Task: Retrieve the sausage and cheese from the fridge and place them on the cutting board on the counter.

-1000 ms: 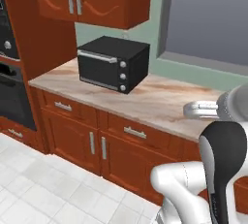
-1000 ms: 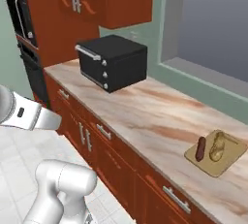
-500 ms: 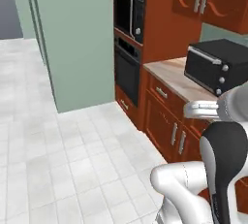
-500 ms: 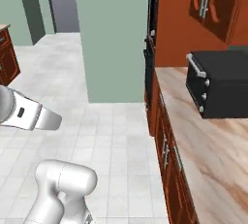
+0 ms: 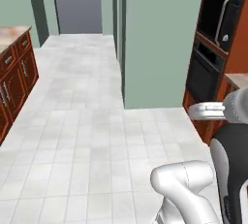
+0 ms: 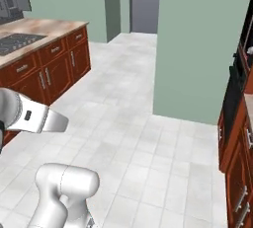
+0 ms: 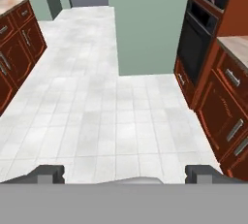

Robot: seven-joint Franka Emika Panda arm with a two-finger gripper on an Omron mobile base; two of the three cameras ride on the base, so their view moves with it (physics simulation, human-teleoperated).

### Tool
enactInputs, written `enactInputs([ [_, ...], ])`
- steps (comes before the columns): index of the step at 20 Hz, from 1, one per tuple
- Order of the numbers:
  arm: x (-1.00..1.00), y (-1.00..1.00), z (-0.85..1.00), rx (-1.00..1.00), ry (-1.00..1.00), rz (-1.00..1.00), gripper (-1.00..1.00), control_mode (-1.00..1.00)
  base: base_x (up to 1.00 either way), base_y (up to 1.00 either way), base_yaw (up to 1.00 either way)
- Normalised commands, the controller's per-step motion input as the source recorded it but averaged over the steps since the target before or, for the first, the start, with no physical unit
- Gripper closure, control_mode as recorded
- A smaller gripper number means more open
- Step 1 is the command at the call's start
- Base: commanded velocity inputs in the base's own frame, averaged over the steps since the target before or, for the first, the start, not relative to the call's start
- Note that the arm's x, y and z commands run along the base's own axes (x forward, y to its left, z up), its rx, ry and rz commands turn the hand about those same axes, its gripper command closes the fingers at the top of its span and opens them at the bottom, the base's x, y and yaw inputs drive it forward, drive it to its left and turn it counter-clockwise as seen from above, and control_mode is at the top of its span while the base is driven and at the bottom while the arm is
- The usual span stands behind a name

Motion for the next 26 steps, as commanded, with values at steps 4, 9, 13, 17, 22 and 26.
enactInputs([
  [4,0.0,0.0,0.0,0.0,0.0,0.0,-1.0,1.0,1.0,0.28,0.0],
  [9,0.0,0.0,0.0,0.0,0.0,0.0,-1.0,1.0,1.0,0.75,0.01],
  [13,0.0,0.0,0.0,0.0,0.0,0.0,-1.0,1.0,1.0,0.97,0.11],
  [17,0.0,0.0,0.0,0.0,0.0,0.0,-1.0,1.0,1.0,0.64,0.0],
  [22,0.0,0.0,0.0,0.0,0.0,0.0,-1.0,1.0,1.0,0.25,0.0],
  [26,0.0,0.0,0.0,0.0,0.0,0.0,-1.0,1.0,1.0,0.13,0.0],
])
